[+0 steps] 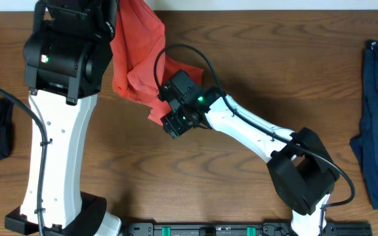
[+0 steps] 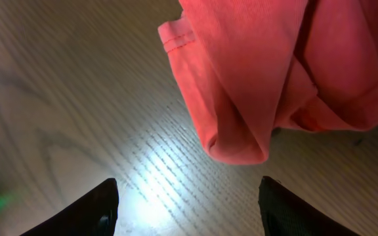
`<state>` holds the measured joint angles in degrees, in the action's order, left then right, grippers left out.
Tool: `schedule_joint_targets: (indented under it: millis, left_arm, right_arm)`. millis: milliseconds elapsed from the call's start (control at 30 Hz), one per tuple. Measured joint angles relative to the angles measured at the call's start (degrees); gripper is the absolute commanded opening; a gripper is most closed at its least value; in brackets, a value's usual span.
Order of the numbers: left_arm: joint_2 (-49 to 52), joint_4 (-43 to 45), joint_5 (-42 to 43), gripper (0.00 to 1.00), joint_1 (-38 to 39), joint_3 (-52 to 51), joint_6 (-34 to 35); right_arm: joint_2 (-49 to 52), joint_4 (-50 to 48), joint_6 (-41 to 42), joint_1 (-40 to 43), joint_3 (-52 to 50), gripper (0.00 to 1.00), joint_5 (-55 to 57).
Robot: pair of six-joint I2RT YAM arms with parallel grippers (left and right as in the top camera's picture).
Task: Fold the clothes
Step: 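Grasp the hanging shirt with the right gripper and pull it rightward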
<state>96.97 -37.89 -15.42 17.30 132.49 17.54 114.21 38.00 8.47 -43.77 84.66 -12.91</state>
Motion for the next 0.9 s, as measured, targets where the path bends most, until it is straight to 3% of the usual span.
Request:
schedule_joint_targets:
  millis: [567, 633, 667, 700, 733, 767, 900]
  left_arm:
    - [0.0, -0.3, 0.0, 0.06, 0.0, 0.0, -0.1]
    - [0.0, -0.3, 0.0, 0.06, 0.0, 0.0, -0.1]
    - [0.0, -0.3, 0.0, 0.06, 0.0, 0.0, -0.1]
    - [0.0, -0.3, 0.0, 0.06, 0.0, 0.0, -0.1]
    - [0.0, -0.3, 0.0, 0.06, 0.0, 0.0, -0.1]
    - [0.0, -0.3, 0.0, 0.06, 0.0, 0.0, -0.1]
    - [0.0, -0.3, 0.0, 0.06, 0.0, 0.0, -0.3]
  right_arm:
    - [4.6, -9.3, -0.2, 1.4, -4.0, 0.62, -2.1]
    - [5.4, -9.7, -0.2, 1.4, -4.2, 0.56, -2.6]
    - [5.4, -10.0, -0.3, 1.4, -4.3, 0.47, -2.8]
    - [5.5, -10.3, -0.4, 1.4, -4.4, 0.32, -3.0]
    - [5.5, -10.6, -0.5, 1.4, -4.4, 0.09, -3.1]
    - [5.5, -11.0, -0.2, 1.4, -4.4, 0.01, -3.2]
    - [5.5, -12.4, 0.1, 1.4, -4.4, 0.01, -3.2]
